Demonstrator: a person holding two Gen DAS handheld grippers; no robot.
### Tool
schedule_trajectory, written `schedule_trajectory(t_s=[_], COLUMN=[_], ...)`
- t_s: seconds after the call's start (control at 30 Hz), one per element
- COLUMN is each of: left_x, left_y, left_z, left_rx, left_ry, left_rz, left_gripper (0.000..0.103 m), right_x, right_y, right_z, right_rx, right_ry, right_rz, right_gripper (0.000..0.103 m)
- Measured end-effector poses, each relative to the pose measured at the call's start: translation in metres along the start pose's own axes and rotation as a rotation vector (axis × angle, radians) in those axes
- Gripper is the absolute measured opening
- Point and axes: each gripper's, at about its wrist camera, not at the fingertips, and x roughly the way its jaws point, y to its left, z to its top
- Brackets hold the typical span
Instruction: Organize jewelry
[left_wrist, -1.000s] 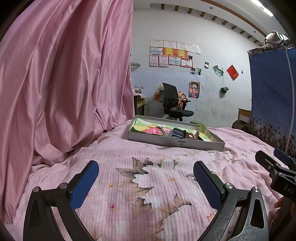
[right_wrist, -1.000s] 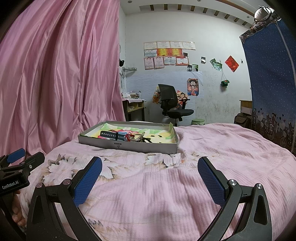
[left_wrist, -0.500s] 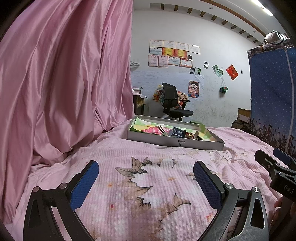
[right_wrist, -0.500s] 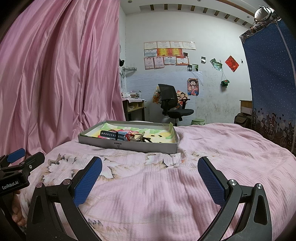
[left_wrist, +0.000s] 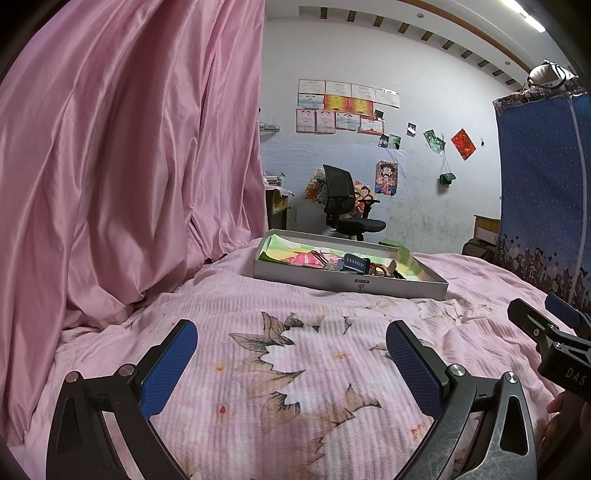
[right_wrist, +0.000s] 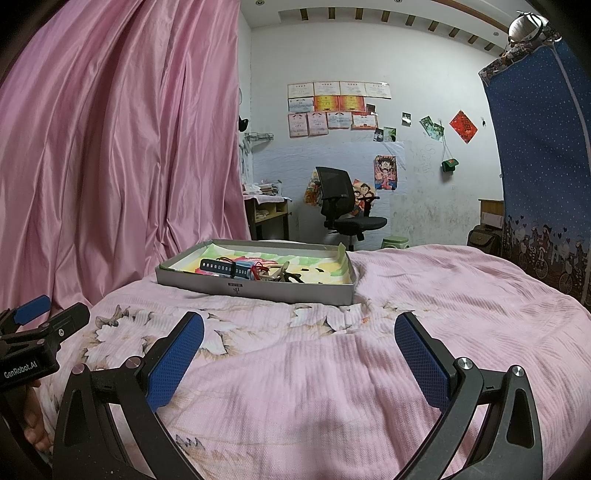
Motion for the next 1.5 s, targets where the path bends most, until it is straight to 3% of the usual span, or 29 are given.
schedule_trajectory(t_s=[1.5], left_x=[0.003], left_y=[-0.006], left_z=[-0.004], left_rx=[-0.018], left_ry=[0.009], left_rz=[0.019], left_gripper=[0.103], right_x=[0.000], right_y=[0.001], right_z=[0.002], right_rx=[-0.006], right_ry=[0.002], right_rz=[0.001], right_gripper=[0.102])
